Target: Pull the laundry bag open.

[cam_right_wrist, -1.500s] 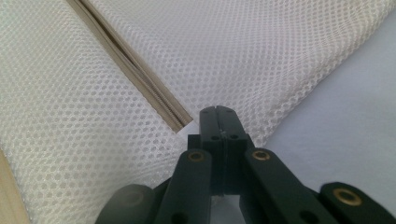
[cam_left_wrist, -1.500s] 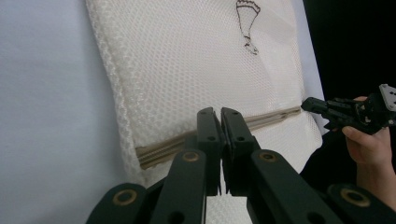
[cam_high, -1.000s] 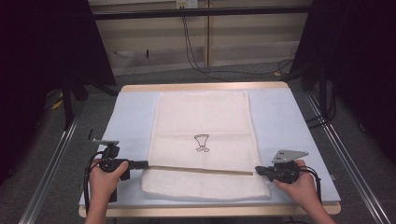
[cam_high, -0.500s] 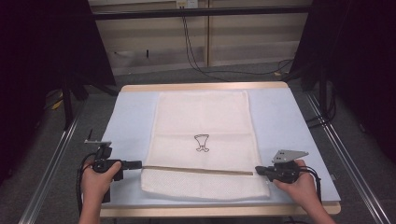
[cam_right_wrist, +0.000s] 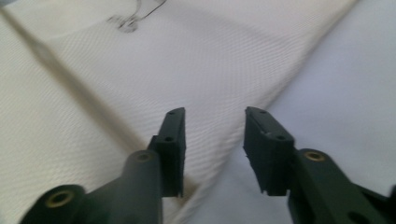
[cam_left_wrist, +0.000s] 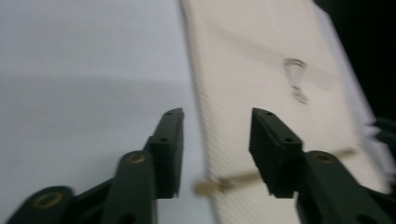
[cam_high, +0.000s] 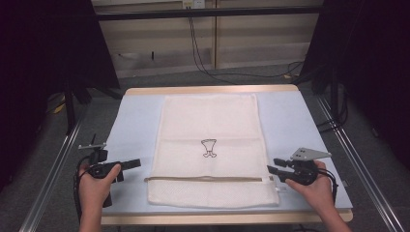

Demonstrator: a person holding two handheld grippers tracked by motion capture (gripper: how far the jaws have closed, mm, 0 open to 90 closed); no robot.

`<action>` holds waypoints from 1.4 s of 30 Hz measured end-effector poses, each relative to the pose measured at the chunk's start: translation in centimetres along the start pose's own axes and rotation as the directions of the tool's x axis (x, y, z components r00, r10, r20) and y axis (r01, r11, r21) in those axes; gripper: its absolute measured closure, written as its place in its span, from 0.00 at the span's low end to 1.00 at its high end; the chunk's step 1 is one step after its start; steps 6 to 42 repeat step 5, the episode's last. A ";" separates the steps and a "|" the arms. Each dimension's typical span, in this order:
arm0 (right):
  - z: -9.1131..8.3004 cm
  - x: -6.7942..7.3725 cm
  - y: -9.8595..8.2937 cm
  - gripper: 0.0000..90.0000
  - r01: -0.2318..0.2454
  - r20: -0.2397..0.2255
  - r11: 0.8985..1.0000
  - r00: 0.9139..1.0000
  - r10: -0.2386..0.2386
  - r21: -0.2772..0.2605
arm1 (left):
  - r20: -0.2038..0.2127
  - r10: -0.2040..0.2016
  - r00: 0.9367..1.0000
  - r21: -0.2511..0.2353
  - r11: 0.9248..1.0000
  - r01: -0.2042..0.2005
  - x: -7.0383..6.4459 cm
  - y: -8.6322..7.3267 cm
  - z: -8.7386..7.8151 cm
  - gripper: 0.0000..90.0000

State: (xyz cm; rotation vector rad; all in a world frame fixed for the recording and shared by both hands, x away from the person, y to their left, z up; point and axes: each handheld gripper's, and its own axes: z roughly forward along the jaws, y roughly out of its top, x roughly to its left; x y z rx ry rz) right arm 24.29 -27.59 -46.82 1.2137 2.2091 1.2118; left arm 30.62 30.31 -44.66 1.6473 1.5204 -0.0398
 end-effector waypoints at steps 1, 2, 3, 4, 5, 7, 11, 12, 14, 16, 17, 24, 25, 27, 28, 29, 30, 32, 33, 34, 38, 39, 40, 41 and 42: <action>-0.3 -0.4 0.1 0.56 0.008 0.055 1.000 0.998 -0.007 -0.008 | -0.044 0.051 0.998 -0.067 0.996 -0.054 0.0 -0.1 0.3 0.52; -0.4 -0.9 0.2 0.48 0.014 0.116 1.000 0.993 -0.014 0.003 | -0.100 0.126 0.987 -0.101 0.986 -0.136 0.1 -0.2 0.6 0.43; -0.4 -1.4 0.2 0.42 0.015 0.167 1.000 0.986 -0.019 0.026 | -0.157 0.201 0.967 -0.123 0.968 -0.221 0.2 -0.3 1.0 0.38; -0.4 -2.0 0.2 0.37 0.009 0.204 0.999 0.979 -0.017 0.041 | -0.248 0.260 0.933 -0.119 0.948 -0.295 0.4 -0.3 1.3 0.35; -0.5 -2.6 0.2 0.33 0.006 0.255 0.999 0.967 -0.018 0.046 | -0.309 0.300 0.903 -0.096 0.934 -0.343 0.6 -0.3 1.6 0.32; -0.5 -2.6 0.2 0.33 0.006 0.255 0.999 0.967 -0.018 0.046 | -0.309 0.300 0.903 -0.096 0.934 -0.343 0.6 -0.3 1.6 0.32; -0.5 -2.6 0.2 0.33 0.006 0.255 0.999 0.967 -0.018 0.046 | -0.309 0.300 0.903 -0.096 0.934 -0.343 0.6 -0.3 1.6 0.32; -0.5 -2.6 0.2 0.33 0.006 0.255 0.999 0.967 -0.018 0.046 | -0.309 0.300 0.903 -0.096 0.934 -0.343 0.6 -0.3 1.6 0.32; -0.5 -2.6 0.2 0.33 0.006 0.255 0.999 0.967 -0.018 0.046 | -0.309 0.300 0.903 -0.096 0.934 -0.343 0.6 -0.3 1.6 0.32; -0.5 -2.6 0.2 0.33 0.006 0.255 0.999 0.967 -0.018 0.046 | -0.309 0.300 0.903 -0.096 0.934 -0.343 0.6 -0.3 1.6 0.32; -0.5 -2.6 0.2 0.33 0.006 0.255 0.999 0.967 -0.018 0.046 | -0.309 0.300 0.903 -0.096 0.934 -0.343 0.6 -0.3 1.6 0.32; -0.5 -2.6 0.2 0.33 0.006 0.255 0.999 0.967 -0.018 0.046 | -0.309 0.300 0.903 -0.096 0.934 -0.343 0.6 -0.3 1.6 0.32; -0.5 -2.6 0.2 0.33 0.006 0.255 0.999 0.967 -0.018 0.046 | -0.309 0.300 0.903 -0.096 0.934 -0.343 0.6 -0.3 1.6 0.32; -0.5 -2.6 0.2 0.33 0.006 0.255 0.999 0.967 -0.018 0.046 | -0.309 0.300 0.903 -0.096 0.934 -0.343 0.6 -0.3 1.6 0.32; -0.5 -2.6 0.2 0.33 0.006 0.255 0.999 0.967 -0.018 0.046 | -0.309 0.300 0.903 -0.096 0.934 -0.343 0.6 -0.3 1.6 0.32; -0.5 -2.6 0.2 0.33 0.006 0.255 0.999 0.967 -0.018 0.046 | -0.309 0.300 0.903 -0.096 0.934 -0.343 0.6 -0.3 1.6 0.32; -0.5 -2.6 0.2 0.33 0.006 0.255 0.999 0.967 -0.018 0.046 | -0.309 0.300 0.903 -0.096 0.934 -0.343 0.6 -0.3 1.6 0.32; -0.5 -2.6 0.2 0.33 0.006 0.255 0.999 0.967 -0.018 0.046 | -0.309 0.300 0.903 -0.096 0.934 -0.343 0.6 -0.3 1.6 0.32; -0.5 -2.6 0.2 0.33 0.006 0.255 0.999 0.967 -0.018 0.046 | -0.309 0.300 0.903 -0.096 0.934 -0.343 0.6 -0.3 1.6 0.32; -0.5 -2.6 0.2 0.33 0.006 0.255 0.999 0.967 -0.018 0.046 | -0.309 0.300 0.903 -0.096 0.934 -0.343 0.6 -0.3 1.6 0.32; -0.5 -2.6 0.2 0.33 0.006 0.255 0.999 0.967 -0.018 0.046 | -0.309 0.300 0.903 -0.096 0.934 -0.343 0.6 -0.3 1.6 0.32; -0.5 -2.6 0.2 0.33 0.006 0.255 0.999 0.967 -0.018 0.046 | -0.309 0.300 0.903 -0.096 0.934 -0.343 0.6 -0.3 1.6 0.32; -0.5 -2.6 0.2 0.33 0.006 0.255 0.999 0.967 -0.018 0.046 | -0.309 0.300 0.903 -0.096 0.934 -0.343 0.6 -0.3 1.6 0.32; -0.5 -2.6 0.2 0.33 0.006 0.255 0.999 0.967 -0.018 0.046 | -0.309 0.300 0.903 -0.096 0.934 -0.343 0.6 -0.3 1.6 0.32; -0.5 -2.6 0.2 0.33 0.006 0.255 0.999 0.967 -0.018 0.046 | -0.309 0.300 0.903 -0.096 0.934 -0.343 0.6 -0.3 1.6 0.32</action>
